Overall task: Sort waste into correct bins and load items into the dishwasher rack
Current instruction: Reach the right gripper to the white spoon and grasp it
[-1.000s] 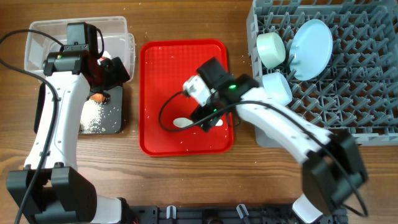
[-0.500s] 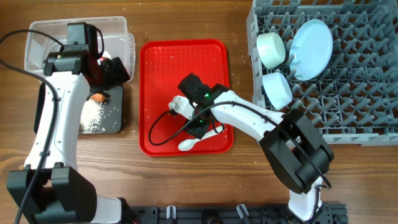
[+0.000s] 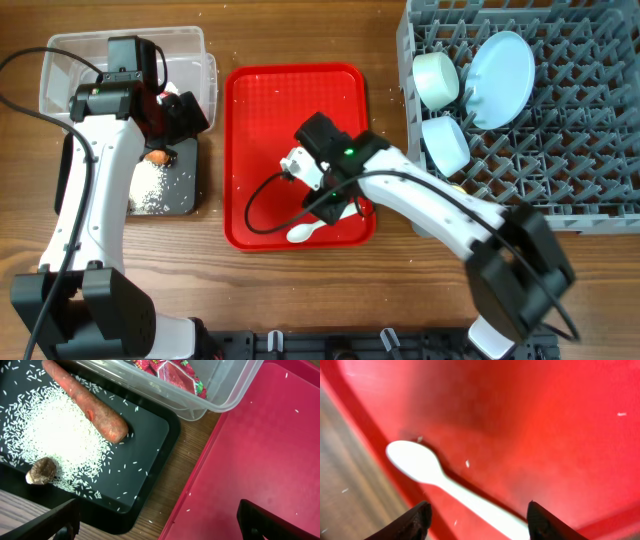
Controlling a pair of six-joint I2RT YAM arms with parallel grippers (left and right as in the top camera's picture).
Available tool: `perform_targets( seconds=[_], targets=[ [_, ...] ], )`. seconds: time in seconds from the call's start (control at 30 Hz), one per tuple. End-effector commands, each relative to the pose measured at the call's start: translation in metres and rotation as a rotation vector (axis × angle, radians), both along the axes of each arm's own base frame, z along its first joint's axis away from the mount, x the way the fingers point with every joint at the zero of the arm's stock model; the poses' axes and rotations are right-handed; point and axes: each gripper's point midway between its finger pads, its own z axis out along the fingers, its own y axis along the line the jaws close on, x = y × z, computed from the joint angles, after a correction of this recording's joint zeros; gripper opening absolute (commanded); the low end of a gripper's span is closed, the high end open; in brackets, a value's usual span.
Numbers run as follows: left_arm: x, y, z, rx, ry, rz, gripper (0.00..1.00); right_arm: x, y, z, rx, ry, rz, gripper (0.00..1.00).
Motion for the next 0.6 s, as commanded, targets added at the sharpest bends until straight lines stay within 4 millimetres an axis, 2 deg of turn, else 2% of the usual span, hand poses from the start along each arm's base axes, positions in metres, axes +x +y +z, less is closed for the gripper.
perform_targets(
  seconds=[0.0, 0.07, 0.23, 0.47, 0.57],
  targets=[
    [-0.002, 0.003, 0.003, 0.008, -0.010, 0.012, 1.00, -0.012, -0.010, -0.008, -0.030, 0.029, 0.057, 0.73],
    [-0.002, 0.003, 0.003, 0.008, -0.010, 0.013, 1.00, -0.021, -0.022, -0.035, -0.066, 0.037, 0.083, 0.75],
    [-0.002, 0.003, 0.003, 0.008, -0.010, 0.013, 1.00, -0.010, -0.032, -0.062, -0.099, -0.070, 0.092, 0.79],
    [-0.002, 0.003, 0.003, 0.008, -0.010, 0.013, 1.00, -0.002, -0.026, -0.075, -0.053, -0.157, 0.176, 0.91],
    [-0.002, 0.003, 0.003, 0.008, -0.010, 0.012, 1.00, 0.006, -0.018, -0.074, -0.020, -0.203, 0.179, 0.92]
  ],
)
